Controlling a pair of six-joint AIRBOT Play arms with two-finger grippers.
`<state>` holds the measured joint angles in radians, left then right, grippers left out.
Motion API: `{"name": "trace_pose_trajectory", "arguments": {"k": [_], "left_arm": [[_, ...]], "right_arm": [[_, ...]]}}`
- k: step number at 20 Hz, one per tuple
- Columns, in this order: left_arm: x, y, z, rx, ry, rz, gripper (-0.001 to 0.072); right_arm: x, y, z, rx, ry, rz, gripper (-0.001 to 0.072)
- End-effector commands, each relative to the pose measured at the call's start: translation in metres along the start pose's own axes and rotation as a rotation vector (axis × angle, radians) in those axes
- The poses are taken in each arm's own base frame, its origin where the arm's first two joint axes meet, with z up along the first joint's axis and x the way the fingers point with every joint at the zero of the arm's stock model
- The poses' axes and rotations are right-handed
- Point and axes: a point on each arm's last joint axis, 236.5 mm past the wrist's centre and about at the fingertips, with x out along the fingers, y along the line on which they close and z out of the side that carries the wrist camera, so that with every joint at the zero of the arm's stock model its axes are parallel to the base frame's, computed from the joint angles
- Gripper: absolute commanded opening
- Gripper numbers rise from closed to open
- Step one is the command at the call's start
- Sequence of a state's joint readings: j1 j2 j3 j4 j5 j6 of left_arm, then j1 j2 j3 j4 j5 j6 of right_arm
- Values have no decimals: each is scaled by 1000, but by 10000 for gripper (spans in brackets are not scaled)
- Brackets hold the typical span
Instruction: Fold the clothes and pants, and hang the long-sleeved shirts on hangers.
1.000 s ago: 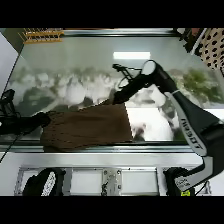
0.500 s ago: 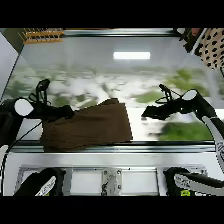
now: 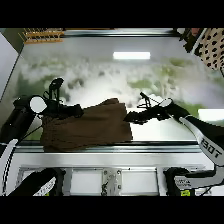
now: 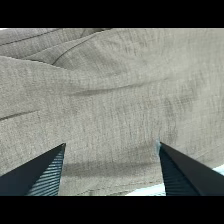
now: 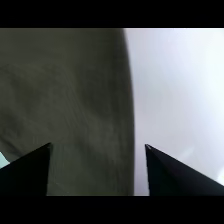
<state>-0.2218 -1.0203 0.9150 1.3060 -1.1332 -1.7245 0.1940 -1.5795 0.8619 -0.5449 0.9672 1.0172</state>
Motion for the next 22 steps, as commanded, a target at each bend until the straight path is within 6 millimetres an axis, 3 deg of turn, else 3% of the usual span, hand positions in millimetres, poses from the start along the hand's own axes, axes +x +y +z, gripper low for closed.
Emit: {"name": "trace_pose_trajectory", "arguments": {"k": [1,4,6,7,8,9,10,12,15,19,22], "left_arm": [[1,-2,1,0,-2,-2,613],[1,-1,0,0,1,-1,613],[1,-1,0,0,3,-1,613],[1,-1,0,0,3,-1,613],[1,-1,0,0,2,-1,613],[1,-2,0,-2,2,-2,613],[1,-1,0,-7,2,-1,613],[1,-2,1,-16,-5,-4,613],[13,-20,5,-85,-43,-103,613],[45,-43,5,-128,-15,-187,612],[76,-80,-1,-33,57,-196,611]], "right_arm": [[44,38,-2,-59,27,48,458],[71,68,-5,-95,57,88,474],[79,79,2,-68,31,116,448],[79,78,6,-64,12,112,236],[76,76,10,-69,0,103,72],[71,73,14,-73,-10,95,19],[63,69,20,-75,-26,84,19],[35,52,36,-60,-67,24,19],[-21,5,42,-54,-73,-149,19],[-97,-59,17,-25,-55,-390,19],[-152,-82,-8,8,-53,-505,19]]}}
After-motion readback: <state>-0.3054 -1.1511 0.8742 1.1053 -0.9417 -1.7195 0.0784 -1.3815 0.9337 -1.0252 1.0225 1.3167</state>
